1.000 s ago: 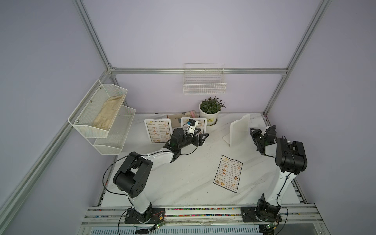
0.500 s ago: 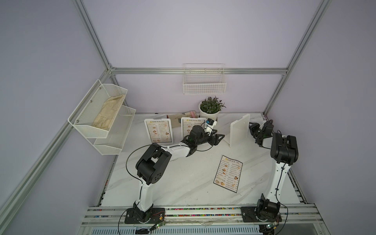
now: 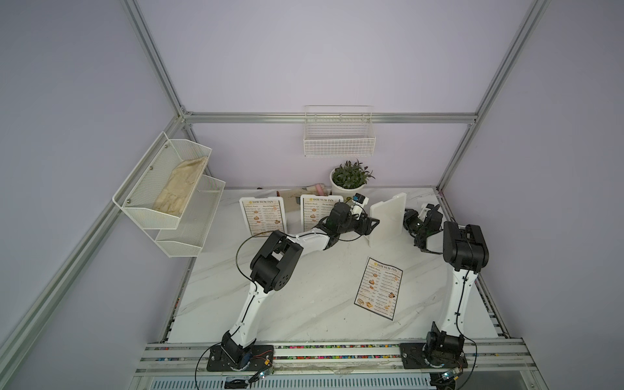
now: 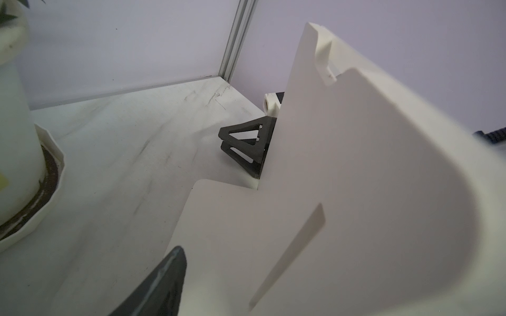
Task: Insert the menus into the narrow rack
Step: Move the narrow rack to the center of the board.
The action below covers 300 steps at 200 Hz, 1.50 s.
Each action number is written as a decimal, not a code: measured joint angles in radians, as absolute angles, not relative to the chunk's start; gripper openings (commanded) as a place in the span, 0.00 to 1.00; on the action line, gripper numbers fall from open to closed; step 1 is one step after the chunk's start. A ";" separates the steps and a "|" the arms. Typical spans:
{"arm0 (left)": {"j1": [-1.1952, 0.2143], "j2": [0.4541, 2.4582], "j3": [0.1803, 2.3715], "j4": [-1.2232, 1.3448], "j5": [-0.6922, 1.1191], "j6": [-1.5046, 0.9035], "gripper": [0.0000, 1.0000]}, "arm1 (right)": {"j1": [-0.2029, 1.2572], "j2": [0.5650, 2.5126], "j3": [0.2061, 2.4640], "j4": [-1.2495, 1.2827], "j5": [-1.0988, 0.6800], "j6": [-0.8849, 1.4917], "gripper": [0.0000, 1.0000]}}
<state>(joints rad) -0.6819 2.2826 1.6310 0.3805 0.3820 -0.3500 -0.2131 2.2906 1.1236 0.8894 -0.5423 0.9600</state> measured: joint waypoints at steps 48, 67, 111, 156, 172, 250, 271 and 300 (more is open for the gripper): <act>-0.682 2.283 1.636 0.373 0.427 -0.323 0.31 | -0.213 2.244 1.026 0.938 -0.553 0.958 0.40; -0.682 2.282 1.626 0.390 0.447 -0.308 0.25 | -0.213 2.220 0.982 0.947 -0.555 0.956 0.40; -0.682 2.187 1.455 0.441 0.488 -0.266 0.24 | -0.213 2.151 0.871 0.955 -0.557 0.936 0.40; -0.681 1.979 1.193 0.464 0.474 -0.212 0.22 | -0.207 2.122 0.843 0.955 -0.561 0.914 0.40; -0.680 1.911 1.125 0.473 0.467 -0.193 0.21 | -0.193 2.116 0.844 0.942 -0.561 0.899 0.40; -0.667 1.906 1.103 0.516 0.449 -0.183 0.60 | -0.150 2.098 0.939 0.797 -0.534 0.823 0.38; -0.667 1.984 1.156 0.515 0.458 -0.202 0.60 | -0.150 2.097 0.923 0.795 -0.532 0.818 0.38; -0.667 2.051 1.204 0.518 0.474 -0.237 0.59 | -0.145 2.086 0.898 0.790 -0.531 0.807 0.38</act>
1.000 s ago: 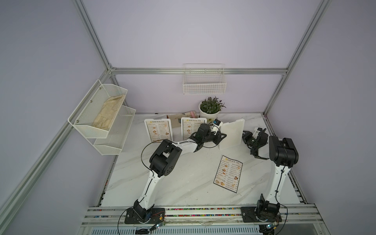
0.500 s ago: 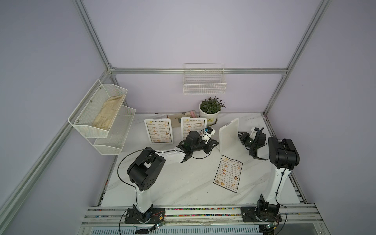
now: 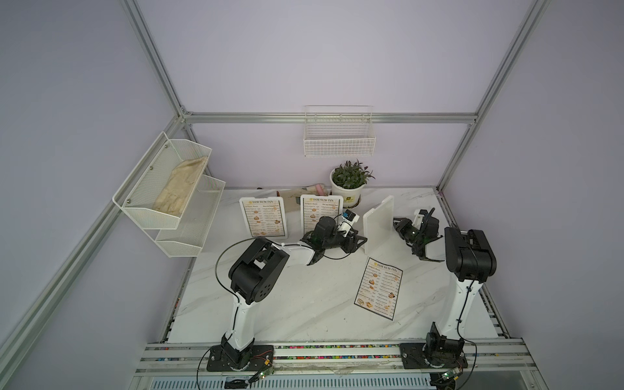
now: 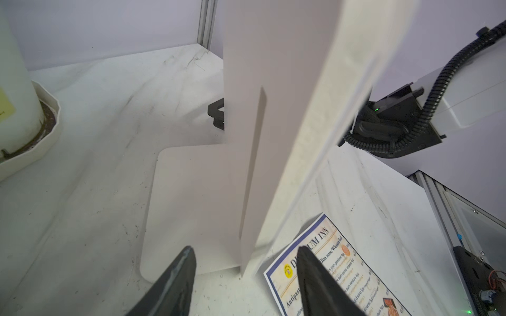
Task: Insert the menus into the narrow rack
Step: Move the narrow rack to the center of the board.
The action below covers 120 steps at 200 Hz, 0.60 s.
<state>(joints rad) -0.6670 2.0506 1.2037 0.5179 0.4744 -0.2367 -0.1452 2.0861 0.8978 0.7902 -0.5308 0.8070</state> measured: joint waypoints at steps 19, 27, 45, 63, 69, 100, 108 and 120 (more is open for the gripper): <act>-0.667 2.071 1.228 0.526 0.480 -0.255 0.55 | -0.142 2.070 0.884 0.791 -0.531 0.805 0.38; -0.667 2.078 1.238 0.535 0.482 -0.262 0.53 | -0.141 2.062 0.879 0.791 -0.532 0.805 0.38; -0.667 2.096 1.265 0.559 0.488 -0.278 0.49 | -0.140 2.051 0.870 0.792 -0.532 0.805 0.37; -0.667 2.124 1.298 0.586 0.500 -0.296 0.44 | -0.137 2.045 0.864 0.793 -0.532 0.804 0.37; -0.667 2.133 1.308 0.594 0.504 -0.301 0.41 | -0.136 2.045 0.863 0.793 -0.532 0.803 0.37; -0.667 2.167 1.328 0.639 0.527 -0.327 0.20 | -0.132 2.044 0.854 0.793 -0.530 0.798 0.37; -0.663 2.167 1.327 0.642 0.517 -0.326 0.18 | -0.133 2.039 0.849 0.793 -0.529 0.797 0.37; -0.651 2.164 1.319 0.654 0.506 -0.319 0.14 | -0.134 2.028 0.841 0.792 -0.523 0.793 0.37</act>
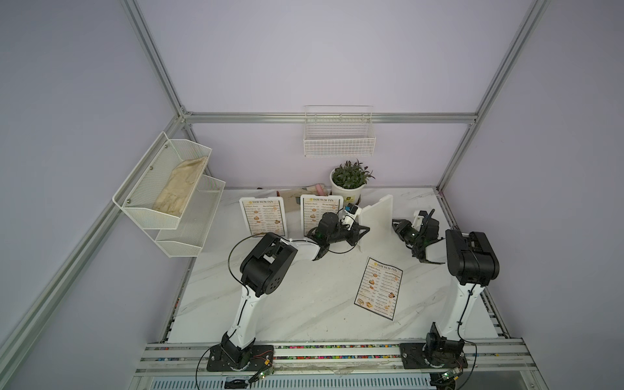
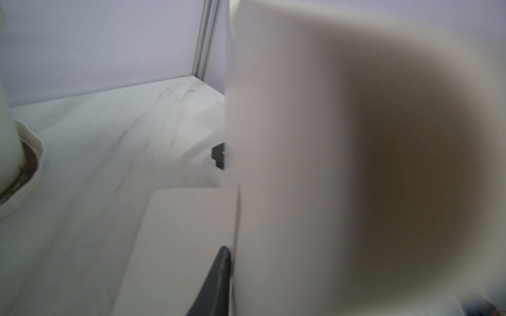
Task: Insert the menus into the narrow rack
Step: Move the narrow rack to the center of the board.
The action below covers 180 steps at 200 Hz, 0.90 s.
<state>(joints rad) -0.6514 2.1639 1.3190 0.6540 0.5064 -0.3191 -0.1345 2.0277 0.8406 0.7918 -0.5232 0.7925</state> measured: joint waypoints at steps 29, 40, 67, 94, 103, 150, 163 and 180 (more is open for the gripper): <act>-0.637 2.077 1.195 0.683 0.514 -0.302 0.11 | -0.128 2.001 0.826 0.793 -0.527 0.781 0.38; -0.635 2.033 1.138 0.688 0.524 -0.300 0.11 | -0.127 1.998 0.824 0.794 -0.533 0.781 0.38; -0.630 1.932 1.008 0.695 0.549 -0.294 0.11 | -0.125 1.997 0.816 0.800 -0.553 0.783 0.38; -0.625 1.835 0.897 0.689 0.553 -0.269 0.12 | -0.108 1.986 0.797 0.799 -0.564 0.781 0.38; -0.621 1.803 0.862 0.683 0.550 -0.256 0.12 | -0.093 1.972 0.791 0.793 -0.564 0.775 0.38; -0.567 1.665 0.694 0.688 0.535 -0.192 0.12 | 0.025 1.845 0.781 0.740 -0.537 0.721 0.39; -0.548 1.634 0.654 0.697 0.534 -0.184 0.14 | 0.066 1.813 0.778 0.727 -0.518 0.703 0.40; -0.528 1.586 0.596 0.702 0.526 -0.174 0.19 | 0.114 1.782 0.767 0.714 -0.495 0.684 0.40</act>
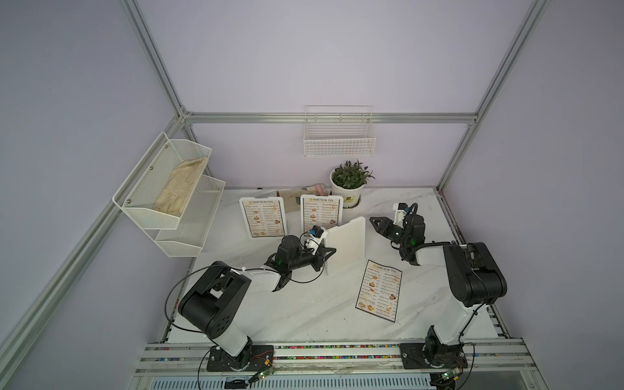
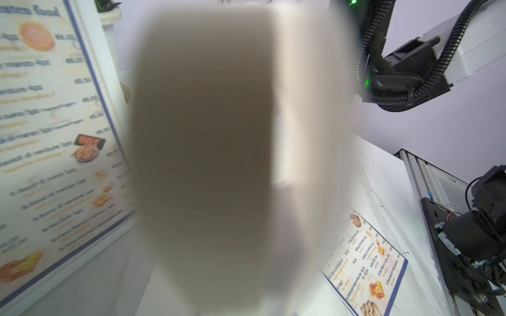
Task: Insert the menus into the narrow rack
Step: Move the narrow rack to the center of the board.
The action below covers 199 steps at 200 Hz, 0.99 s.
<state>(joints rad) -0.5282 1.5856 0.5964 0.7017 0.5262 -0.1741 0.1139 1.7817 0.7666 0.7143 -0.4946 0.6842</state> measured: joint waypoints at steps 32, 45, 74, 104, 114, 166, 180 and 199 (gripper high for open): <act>-0.511 1.494 0.500 0.662 0.474 -0.170 0.38 | 0.178 1.735 0.728 0.683 -0.469 0.660 0.40; -0.509 1.451 0.471 0.638 0.437 -0.172 0.45 | 0.196 1.713 0.714 0.666 -0.457 0.647 0.41; -0.505 1.332 0.399 0.602 0.320 -0.184 0.58 | 0.232 1.634 0.689 0.625 -0.425 0.626 0.43; -0.498 1.282 0.355 0.596 0.197 -0.208 0.62 | 0.255 1.554 0.662 0.609 -0.400 0.612 0.45; -0.496 1.279 0.355 0.589 0.175 -0.216 0.63 | 0.260 1.544 0.661 0.603 -0.390 0.607 0.45; -0.491 1.239 0.355 0.561 0.151 -0.234 0.65 | 0.266 1.621 0.690 0.546 -0.320 0.588 0.43; -0.491 1.216 0.351 0.558 0.175 -0.244 0.66 | 0.268 1.673 0.722 0.540 -0.319 0.585 0.43; -0.491 1.193 0.349 0.562 0.242 -0.247 0.66 | 0.278 1.725 0.749 0.537 -0.324 0.577 0.43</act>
<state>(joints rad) -0.4911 1.1931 0.3492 0.5625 0.2417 -0.2470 0.2783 1.7248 0.7490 0.5369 -0.3244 0.5774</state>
